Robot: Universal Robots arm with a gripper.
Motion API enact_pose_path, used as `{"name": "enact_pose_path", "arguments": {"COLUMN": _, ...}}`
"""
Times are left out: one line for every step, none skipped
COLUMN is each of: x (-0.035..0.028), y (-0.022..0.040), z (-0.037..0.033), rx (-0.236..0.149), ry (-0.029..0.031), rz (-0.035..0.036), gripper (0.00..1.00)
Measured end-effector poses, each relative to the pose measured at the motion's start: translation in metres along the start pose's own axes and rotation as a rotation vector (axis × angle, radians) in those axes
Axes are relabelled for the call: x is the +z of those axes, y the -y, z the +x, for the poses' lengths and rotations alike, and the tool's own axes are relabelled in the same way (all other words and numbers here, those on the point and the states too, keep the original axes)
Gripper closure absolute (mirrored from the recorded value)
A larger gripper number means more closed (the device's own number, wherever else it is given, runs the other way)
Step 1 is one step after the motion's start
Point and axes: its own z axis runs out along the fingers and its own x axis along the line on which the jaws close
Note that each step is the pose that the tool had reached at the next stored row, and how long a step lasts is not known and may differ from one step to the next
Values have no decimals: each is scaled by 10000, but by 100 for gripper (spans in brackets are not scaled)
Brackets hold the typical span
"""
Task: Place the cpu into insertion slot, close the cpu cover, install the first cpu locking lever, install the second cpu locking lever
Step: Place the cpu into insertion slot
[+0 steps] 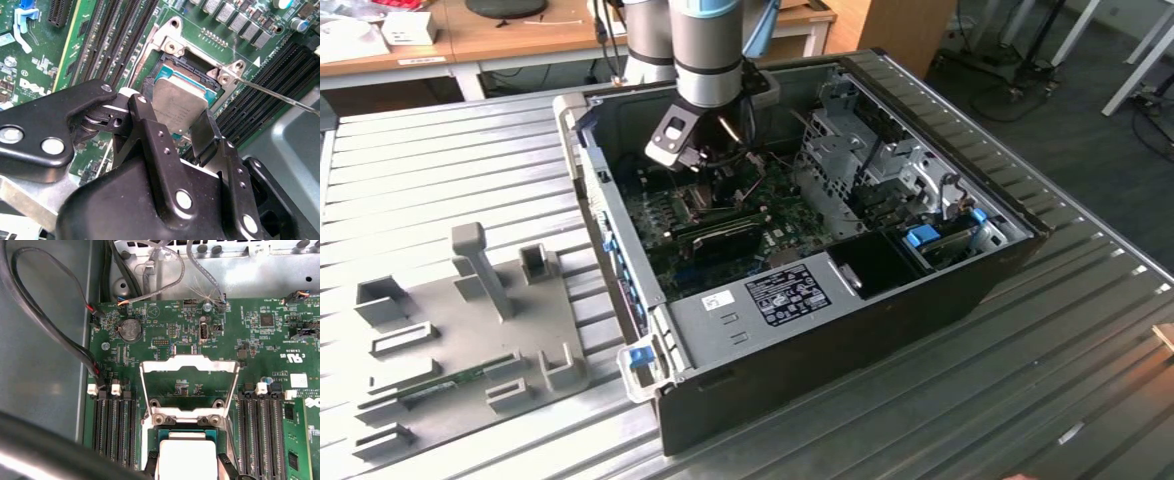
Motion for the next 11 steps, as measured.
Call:
{"name": "enact_pose_path", "arguments": {"x": 7, "y": 1, "z": 0, "rx": 0, "ry": 0, "rz": 0, "gripper": 46}}
{"name": "enact_pose_path", "arguments": {"x": 11, "y": 1, "z": 0, "rx": 0, "ry": 1, "rz": 0, "gripper": 46}}
{"name": "enact_pose_path", "arguments": {"x": 16, "y": 2, "z": 0, "rx": 0, "ry": 1, "rz": 1, "gripper": 46}}
{"name": "enact_pose_path", "arguments": {"x": 20, "y": 2, "z": -1, "rx": 0, "ry": 1, "rz": 1, "gripper": 46}}
{"name": "enact_pose_path", "arguments": {"x": 23, "y": 2, "z": -1, "rx": 0, "ry": 2, "rz": 1, "gripper": 46}}
{"name": "enact_pose_path", "arguments": {"x": 23, "y": 3, "z": -1, "rx": 0, "ry": 4, "rz": 3, "gripper": 46}}
{"name": "enact_pose_path", "arguments": {"x": 26, "y": 3, "z": -1, "rx": 0, "ry": 3, "rz": 2, "gripper": 46}}
{"name": "enact_pose_path", "arguments": {"x": 30, "y": 3, "z": 0, "rx": 1, "ry": 0, "rz": 0, "gripper": 46}}
{"name": "enact_pose_path", "arguments": {"x": 35, "y": 4, "z": 0, "rx": 1, "ry": -1, "rz": 0, "gripper": 46}}
{"name": "enact_pose_path", "arguments": {"x": 38, "y": 5, "z": -1, "rx": 1, "ry": 2, "rz": 1, "gripper": 46}}
{"name": "enact_pose_path", "arguments": {"x": 42, "y": 6, "z": -1, "rx": 0, "ry": 2, "rz": 1, "gripper": 46}}
